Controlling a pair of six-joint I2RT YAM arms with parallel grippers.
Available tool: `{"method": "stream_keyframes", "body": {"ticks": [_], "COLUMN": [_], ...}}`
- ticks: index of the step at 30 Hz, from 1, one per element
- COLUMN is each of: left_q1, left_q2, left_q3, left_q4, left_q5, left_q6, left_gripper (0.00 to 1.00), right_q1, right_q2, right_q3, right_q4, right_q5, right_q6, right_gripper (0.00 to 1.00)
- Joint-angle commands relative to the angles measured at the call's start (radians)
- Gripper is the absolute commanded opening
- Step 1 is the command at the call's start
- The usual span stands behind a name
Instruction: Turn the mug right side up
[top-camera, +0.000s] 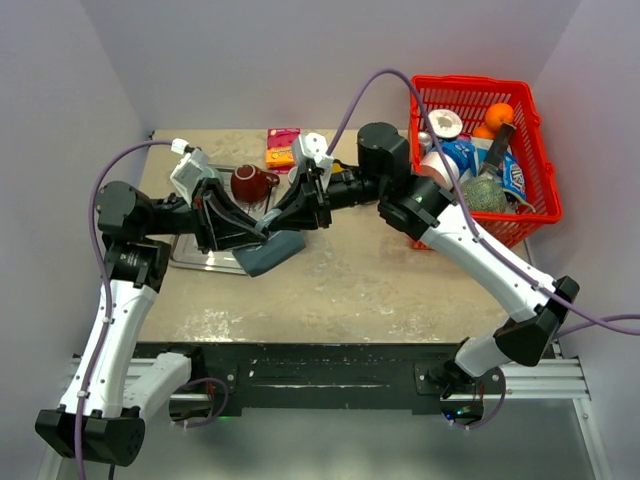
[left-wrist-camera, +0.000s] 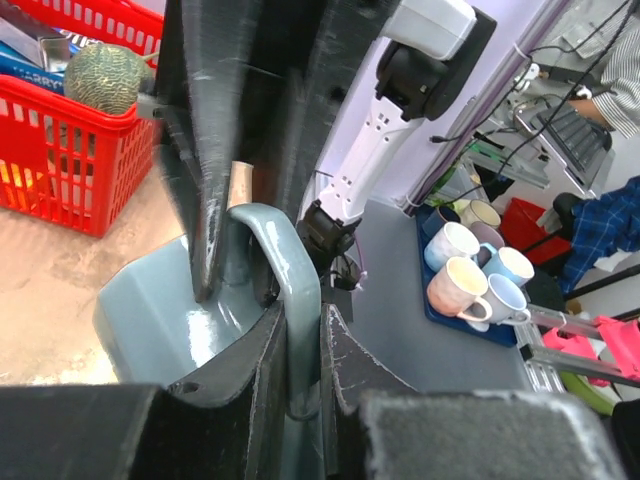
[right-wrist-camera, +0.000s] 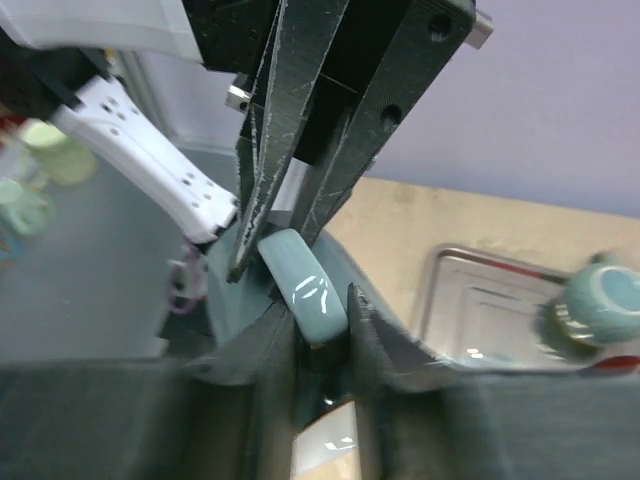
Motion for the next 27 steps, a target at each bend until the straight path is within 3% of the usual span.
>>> {"method": "stream_keyframes", "body": {"ticks": [1,7,10,11,14,17,21,25,27], "left_q1": [-0.019,-0.019,-0.019,-0.019,-0.019,-0.019,-0.017,-0.017,-0.015], "left_q2": [-0.006,0.022,0.052,0.062,0.102,0.137,0.184,0.260,0.295], "left_q3": [0.013,0.025,0.045,0.060,0.106,0.163,0.221,0.264,0.284], "left_q4": [0.043,-0.066,-0.188,-0.224,-0.415,-0.596,-0.768,-0.845,-0.876], "left_q5": [-0.031,-0.042,-0.067,-0.076,-0.139,-0.275,-0.548,-0.863,-0.942], "left_q6": [0.037,0.118,0.205,0.233,0.375,0.510,0.587,0.569,0.554], "left_gripper": [0.00,0.00,0.34,0.60,0.86,0.99,0.99,0.99,0.99], "right_q1": [0.010,0.010,0.010,0.010,0.010,0.010,0.010,0.011,0.011], "right_q2": [0.023,-0.001,-0.020,-0.023,-0.047,-0.080,-0.093,-0.095,-0.090], "right_q3": [0.049,0.024,0.004,-0.005,-0.030,-0.079,-0.137,-0.215,-0.250], "right_q4": [-0.064,-0.145,-0.169,-0.179,-0.205,-0.223,-0.263,-0.242,-0.229], "right_q5": [0.101,0.296,0.405,0.429,0.533,0.677,0.885,1.089,1.156], "right_q6": [-0.073,-0.165,-0.197,-0.205,-0.237,-0.280,-0.370,-0.476,-0.562], "right_gripper": [0.00,0.00,0.00,0.00,0.00,0.00,0.00,0.00,0.00]}}
